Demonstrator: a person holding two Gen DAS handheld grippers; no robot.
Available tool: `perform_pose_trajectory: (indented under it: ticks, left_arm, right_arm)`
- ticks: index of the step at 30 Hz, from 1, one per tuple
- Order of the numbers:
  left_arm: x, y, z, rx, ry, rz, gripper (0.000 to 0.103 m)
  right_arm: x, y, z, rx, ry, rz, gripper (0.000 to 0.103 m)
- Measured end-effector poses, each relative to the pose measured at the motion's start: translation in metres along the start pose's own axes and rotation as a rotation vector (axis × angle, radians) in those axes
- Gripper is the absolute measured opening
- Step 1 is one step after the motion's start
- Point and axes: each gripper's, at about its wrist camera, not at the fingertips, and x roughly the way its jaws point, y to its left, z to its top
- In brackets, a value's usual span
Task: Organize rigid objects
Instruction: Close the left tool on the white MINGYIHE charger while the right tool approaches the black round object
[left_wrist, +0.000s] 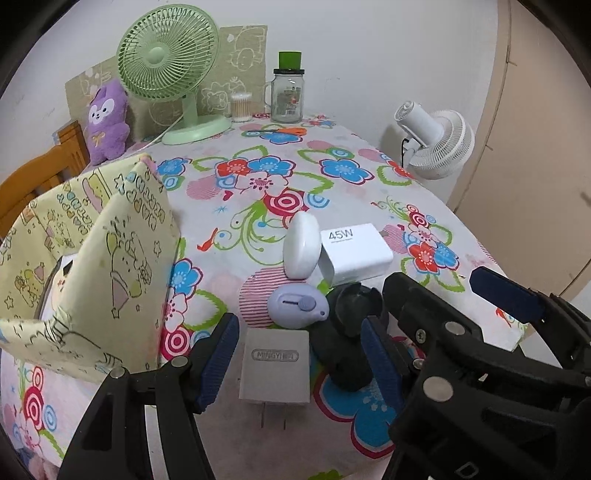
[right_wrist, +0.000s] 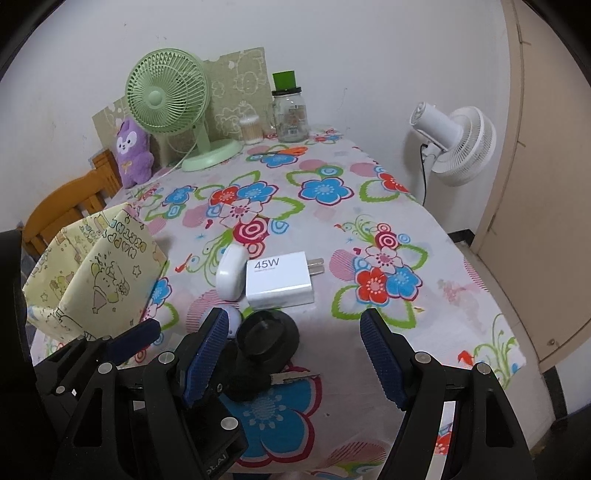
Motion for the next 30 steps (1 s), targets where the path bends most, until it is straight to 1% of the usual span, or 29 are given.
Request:
perform_pose_trajectory:
  ticks: [7,10,17,21,23,24,26,27,28,30]
  left_arm:
    - [0.013,0.005,-0.011,0.001,0.035,0.006,0.071]
    - [0.013,0.008,-0.014,-0.006,0.015,0.012,0.07]
    - [0.012,0.014,-0.019,-0.011,0.007,0.006,0.071]
    - [0.012,0.014,-0.019,-0.005,-0.001,0.017,0.071]
    - [0.013,0.014,-0.02,-0.012,-0.006,0.017,0.07]
    - [0.013,0.015,-0.02,-0.018,-0.008,0.013,0.068]
    - [0.012,0.016,-0.02,-0.025,-0.008,-0.01,0.061]
    - [0.012,0.015,-0.02,-0.024,-0.009,-0.019,0.055]
    - [0.012,0.013,-0.021,-0.02,-0.014,-0.026,0.051]
    - [0.011,0.012,-0.023,-0.019,-0.031,-0.023,0.05]
  right_arm:
    - [0.011,0.004,-0.012,-0.005,0.022,-0.008,0.077]
    - [0.018,0.004,-0.016,0.001,0.035,0.0,0.077]
    - [0.025,0.007,-0.019,0.002,0.043,0.013,0.077]
    - [0.033,0.009,-0.019,0.001,0.061,0.02,0.077]
    - [0.036,0.01,-0.018,-0.006,0.06,0.01,0.077]
    - [0.036,0.01,-0.018,-0.008,0.06,0.008,0.077]
    - [0.038,0.01,-0.017,-0.005,0.063,0.004,0.077]
    - [0.039,0.01,-0.017,-0.003,0.066,0.002,0.077]
    - [0.04,0.01,-0.016,-0.004,0.067,0.002,0.077]
    - [0.042,0.013,-0.016,-0.019,0.067,-0.007,0.077]
